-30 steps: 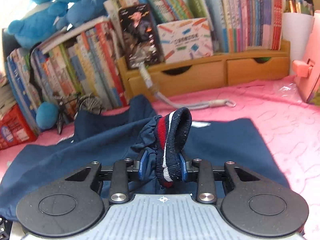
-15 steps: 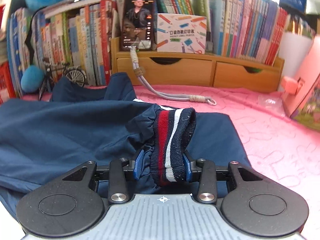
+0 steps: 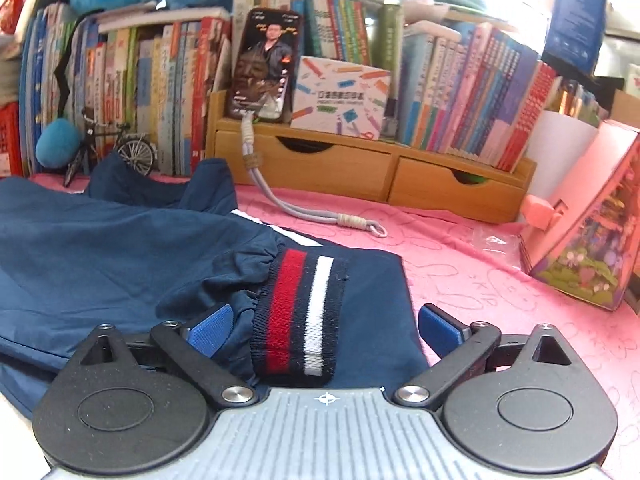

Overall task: Fold clothes
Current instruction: 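Press the folded jacket flat with both grippers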

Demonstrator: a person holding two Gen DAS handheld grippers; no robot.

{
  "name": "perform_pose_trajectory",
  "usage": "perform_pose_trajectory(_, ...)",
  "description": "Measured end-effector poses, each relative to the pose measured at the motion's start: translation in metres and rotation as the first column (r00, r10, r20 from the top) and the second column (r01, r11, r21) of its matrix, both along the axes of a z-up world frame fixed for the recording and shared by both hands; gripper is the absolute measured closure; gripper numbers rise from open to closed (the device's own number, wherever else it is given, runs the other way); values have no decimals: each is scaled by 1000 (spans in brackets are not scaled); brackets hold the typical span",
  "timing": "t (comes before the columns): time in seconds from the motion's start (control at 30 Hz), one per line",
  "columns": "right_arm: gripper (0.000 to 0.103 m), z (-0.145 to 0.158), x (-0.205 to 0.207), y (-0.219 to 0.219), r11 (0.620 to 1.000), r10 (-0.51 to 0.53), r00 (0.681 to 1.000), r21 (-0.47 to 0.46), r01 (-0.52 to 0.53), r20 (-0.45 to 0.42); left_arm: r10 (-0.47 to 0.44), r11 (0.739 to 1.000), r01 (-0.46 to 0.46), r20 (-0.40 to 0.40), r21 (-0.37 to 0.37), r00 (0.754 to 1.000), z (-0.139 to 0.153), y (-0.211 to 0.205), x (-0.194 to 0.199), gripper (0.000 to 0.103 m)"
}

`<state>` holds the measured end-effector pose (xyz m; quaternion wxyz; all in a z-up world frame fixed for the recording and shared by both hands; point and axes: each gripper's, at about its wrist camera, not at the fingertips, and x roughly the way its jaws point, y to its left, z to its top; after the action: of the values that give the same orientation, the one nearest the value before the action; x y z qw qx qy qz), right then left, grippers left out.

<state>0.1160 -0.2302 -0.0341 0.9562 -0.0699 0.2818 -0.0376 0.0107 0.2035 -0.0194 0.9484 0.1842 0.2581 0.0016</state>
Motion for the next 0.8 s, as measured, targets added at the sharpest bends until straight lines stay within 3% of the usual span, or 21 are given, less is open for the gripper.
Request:
perform_pose_trajectory(0.13, 0, 8, -2, -12, 998, -61, 998, 27, 61, -1, 70, 976, -54, 70, -211, 995, 30, 14, 2, 4)
perform_pose_trajectory(0.23, 0, 20, -11, -1, 993, -24, 999, 116, 19, 45, 43, 965, -9, 126, -263, 991, 42, -10, 21, 7)
perform_pose_trajectory(0.33, 3, 30, -19, 15, 978, 36, 996, 200, -53, 86, 3, 971, 28, 126, -238, 992, 36, -52, 53, 19)
perform_pose_trajectory(0.4, 13, 33, -19, 37, 958, 130, 988, 247, -148, 88, -21, 969, 43, 90, -245, 996, 23, -76, 76, 42)
perform_pose_trajectory(0.5, 32, 26, -14, 73, 939, 243, 969, 240, -247, 48, 7, 962, -12, -22, -273, 1000, -3, -91, 108, 57)
perform_pose_trajectory(0.6, 33, 14, -10, 101, 937, 300, 954, 189, -294, -4, 55, 962, -72, -71, -262, 996, -22, -82, 115, 56)
perform_pose_trajectory(0.73, 33, -9, -6, 111, 953, 280, 956, 143, -266, -88, 145, 965, -160, -86, -206, 986, -28, -55, 108, 54)
perform_pose_trajectory(0.8, 30, -15, -8, 105, 956, 260, 961, 169, -242, -92, 199, 959, -215, -102, -184, 975, -32, -36, 105, 45)
